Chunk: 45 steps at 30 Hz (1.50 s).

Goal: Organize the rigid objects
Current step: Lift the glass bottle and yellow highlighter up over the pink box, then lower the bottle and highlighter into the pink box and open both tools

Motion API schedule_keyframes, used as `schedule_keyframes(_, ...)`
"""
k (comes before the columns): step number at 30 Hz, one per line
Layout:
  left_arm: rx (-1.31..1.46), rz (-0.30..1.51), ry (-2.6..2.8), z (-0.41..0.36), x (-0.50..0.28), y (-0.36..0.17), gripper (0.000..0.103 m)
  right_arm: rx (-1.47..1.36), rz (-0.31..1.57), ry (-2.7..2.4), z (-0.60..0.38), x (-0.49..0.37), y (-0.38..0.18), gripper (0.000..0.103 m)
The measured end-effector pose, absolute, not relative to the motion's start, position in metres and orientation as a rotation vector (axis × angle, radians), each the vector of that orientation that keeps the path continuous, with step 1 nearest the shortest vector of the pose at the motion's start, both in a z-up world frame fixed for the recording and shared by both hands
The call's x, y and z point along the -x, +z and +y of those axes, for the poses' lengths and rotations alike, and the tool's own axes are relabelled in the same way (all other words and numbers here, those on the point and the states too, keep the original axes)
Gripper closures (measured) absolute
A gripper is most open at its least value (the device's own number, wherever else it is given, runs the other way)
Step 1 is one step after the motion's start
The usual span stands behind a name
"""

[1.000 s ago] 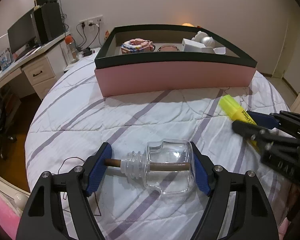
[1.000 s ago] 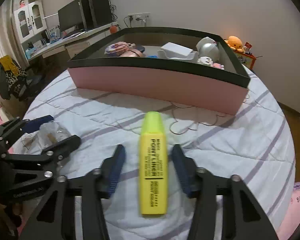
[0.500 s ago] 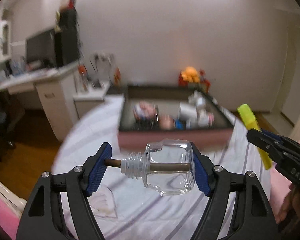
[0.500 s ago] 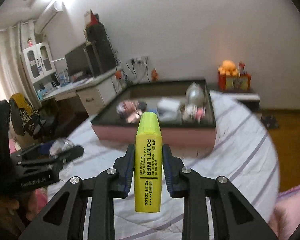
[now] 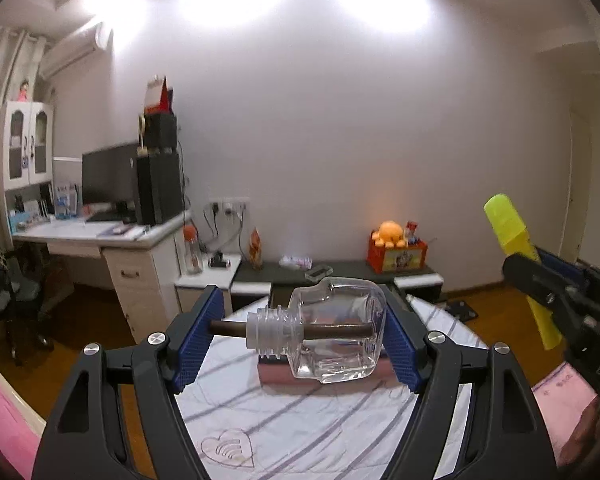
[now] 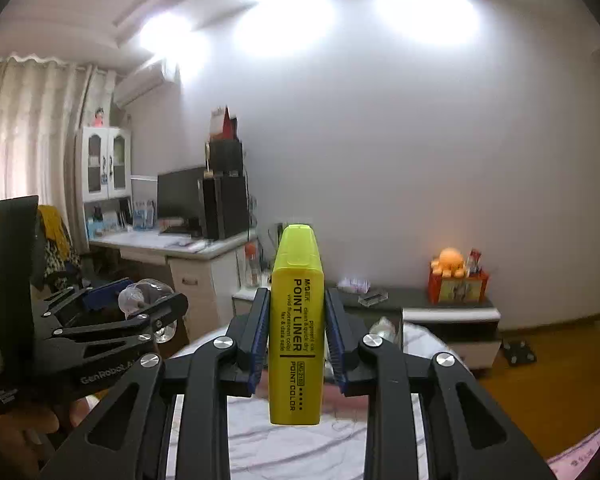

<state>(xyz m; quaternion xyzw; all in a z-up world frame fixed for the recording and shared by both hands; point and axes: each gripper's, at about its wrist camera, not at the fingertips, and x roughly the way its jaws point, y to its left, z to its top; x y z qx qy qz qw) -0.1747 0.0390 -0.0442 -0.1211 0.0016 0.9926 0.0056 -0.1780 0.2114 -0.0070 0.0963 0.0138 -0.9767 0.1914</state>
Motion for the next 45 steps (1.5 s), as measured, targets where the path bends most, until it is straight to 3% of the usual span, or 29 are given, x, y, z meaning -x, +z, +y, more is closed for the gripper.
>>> schedule_keyframes(22,0.224,0.100,3.105,0.056,0.137,-0.007,0.026,-0.158,0.019,-2.783,0.219,0.147,0.015,0.075)
schedule_keyframes(45,0.226,0.121,3.105,0.059,0.185,-0.007,0.026,-0.202,0.009,-2.771,0.222,0.183,0.013,0.075)
